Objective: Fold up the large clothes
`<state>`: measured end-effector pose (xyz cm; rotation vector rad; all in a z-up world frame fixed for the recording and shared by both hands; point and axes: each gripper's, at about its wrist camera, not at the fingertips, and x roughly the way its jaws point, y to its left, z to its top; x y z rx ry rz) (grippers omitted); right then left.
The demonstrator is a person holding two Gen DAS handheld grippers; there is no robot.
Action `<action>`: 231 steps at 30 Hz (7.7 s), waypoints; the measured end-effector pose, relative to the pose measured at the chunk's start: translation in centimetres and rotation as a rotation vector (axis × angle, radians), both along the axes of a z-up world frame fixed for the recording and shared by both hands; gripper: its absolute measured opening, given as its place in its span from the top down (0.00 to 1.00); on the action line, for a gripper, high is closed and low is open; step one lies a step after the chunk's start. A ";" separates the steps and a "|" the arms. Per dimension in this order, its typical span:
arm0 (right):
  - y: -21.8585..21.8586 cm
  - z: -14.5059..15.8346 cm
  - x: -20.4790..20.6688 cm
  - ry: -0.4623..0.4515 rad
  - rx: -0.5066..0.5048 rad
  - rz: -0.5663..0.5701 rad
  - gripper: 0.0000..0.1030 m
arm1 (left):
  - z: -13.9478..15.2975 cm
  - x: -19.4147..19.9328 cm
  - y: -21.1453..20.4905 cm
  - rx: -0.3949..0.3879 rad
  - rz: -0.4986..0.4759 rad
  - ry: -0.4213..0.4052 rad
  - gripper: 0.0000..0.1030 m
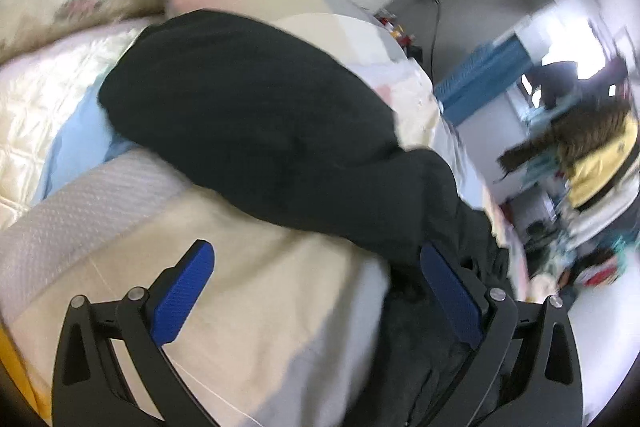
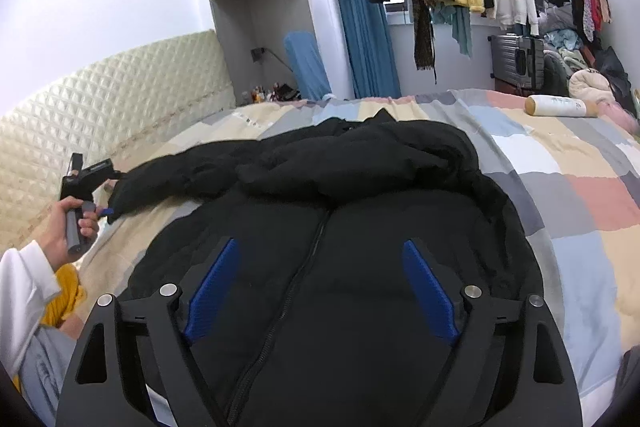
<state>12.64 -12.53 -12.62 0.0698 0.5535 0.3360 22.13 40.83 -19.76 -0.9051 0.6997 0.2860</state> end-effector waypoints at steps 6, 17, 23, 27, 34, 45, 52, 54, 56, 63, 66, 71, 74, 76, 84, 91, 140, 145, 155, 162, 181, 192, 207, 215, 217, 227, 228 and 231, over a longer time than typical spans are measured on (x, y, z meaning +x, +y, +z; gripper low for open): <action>1.2 -0.4 1.0 0.037 -0.022 -0.019 0.13 | -4.9 -3.3 6.6 -0.192 0.148 -0.078 0.02; 3.2 -0.7 4.1 0.119 -0.012 -0.075 0.07 | -6.8 -1.5 9.1 -0.239 0.185 -0.269 0.14; 4.2 0.8 5.4 0.111 0.014 -0.103 0.07 | -7.8 -0.2 11.0 -0.264 0.270 -0.257 0.37; 5.2 0.5 5.7 0.080 -0.043 -0.081 0.06 | -6.6 -0.5 11.6 -0.189 0.292 -0.253 0.73; 5.2 0.3 4.7 0.082 -0.076 -0.057 0.06 | -0.8 -1.9 10.0 0.070 0.349 -0.219 0.95; 1.7 1.0 2.4 0.014 -0.081 -0.103 0.00 | 10.5 -2.2 3.6 0.323 0.331 -0.287 0.99; -1.2 0.6 1.8 0.006 -0.054 -0.119 0.00 | 16.8 -0.6 -1.8 0.437 0.245 -0.325 0.99; -2.1 0.9 1.7 0.000 -0.019 -0.123 0.00 | 18.6 0.1 -3.8 0.476 0.206 -0.333 0.99; -2.8 1.4 1.5 -0.017 -0.001 -0.129 0.00 | 19.9 1.3 -6.0 0.535 0.128 -0.310 0.99; -4.6 2.2 0.7 -0.053 0.024 -0.121 0.00 | 22.8 4.4 -15.6 0.690 -0.071 -0.308 0.99; -5.7 2.3 0.5 -0.069 0.032 -0.126 0.00 | 23.8 5.5 -19.0 0.707 -0.118 -0.323 0.99; -7.7 2.5 0.3 -0.094 0.051 -0.141 0.00 | 25.1 7.2 -24.5 0.739 -0.201 -0.351 0.99; -9.0 2.3 0.4 -0.096 0.088 -0.149 0.00 | 25.1 8.1 -28.2 0.726 -0.270 -0.361 0.98; -9.5 2.1 0.9 -0.089 0.096 -0.163 0.00 | 25.1 8.2 -30.7 0.729 -0.295 -0.384 0.98; -11.0 1.1 0.6 -0.075 0.115 -0.193 0.00 | 21.6 10.5 -39.3 0.698 -0.431 -0.413 0.97; -12.7 0.8 0.8 -0.074 0.183 -0.201 0.00 | 14.6 12.2 -44.7 0.660 -0.563 -0.337 0.97; -8.7 1.5 5.6 -0.020 0.135 -0.120 0.00 | 9.7 6.2 -31.6 0.654 -0.528 -0.085 0.14; -7.2 2.1 11.4 0.008 0.136 -0.096 0.00 | 6.3 6.4 -27.3 0.629 -0.483 0.001 0.08; -7.0 -1.8 21.6 0.091 0.151 -0.154 0.13 | 1.1 9.8 -26.1 0.765 -0.499 0.125 0.02; -5.3 -2.9 23.4 0.070 0.080 -0.159 0.26 | -1.1 11.3 -26.2 0.796 -0.494 0.148 0.02; 0.9 -2.9 25.8 0.096 0.018 -0.018 0.77 | 0.1 12.2 -20.8 0.840 -0.202 0.162 0.03; 2.9 -7.5 28.4 0.169 -0.099 -0.008 0.74 | 0.7 11.7 -19.0 0.703 -0.201 0.154 0.03; -1.5 -4.8 24.0 0.146 -0.114 -0.041 0.33 | 0.8 11.7 -19.3 0.705 -0.230 0.119 0.03; -6.1 -4.8 23.2 0.109 -0.240 -0.209 0.13 | 0.7 11.5 -19.5 0.686 -0.239 0.108 0.03; -6.3 -6.0 24.1 0.143 -0.241 -0.193 0.13 | 0.7 11.4 -19.6 0.679 -0.245 0.101 0.03; -4.6 -7.3 26.3 0.082 -0.315 -0.158 0.46 | 0.5 11.4 -20.1 0.673 -0.254 0.084 0.03; -4.8 -7.2 26.3 0.080 -0.311 -0.167 0.50 | 0.5 11.4 -20.1 0.670 -0.255 0.081 0.03; -6.0 -6.8 26.7 0.091 -0.270 -0.207 0.60 | 0.6 11.3 -20.1 0.666 -0.257 0.070 0.03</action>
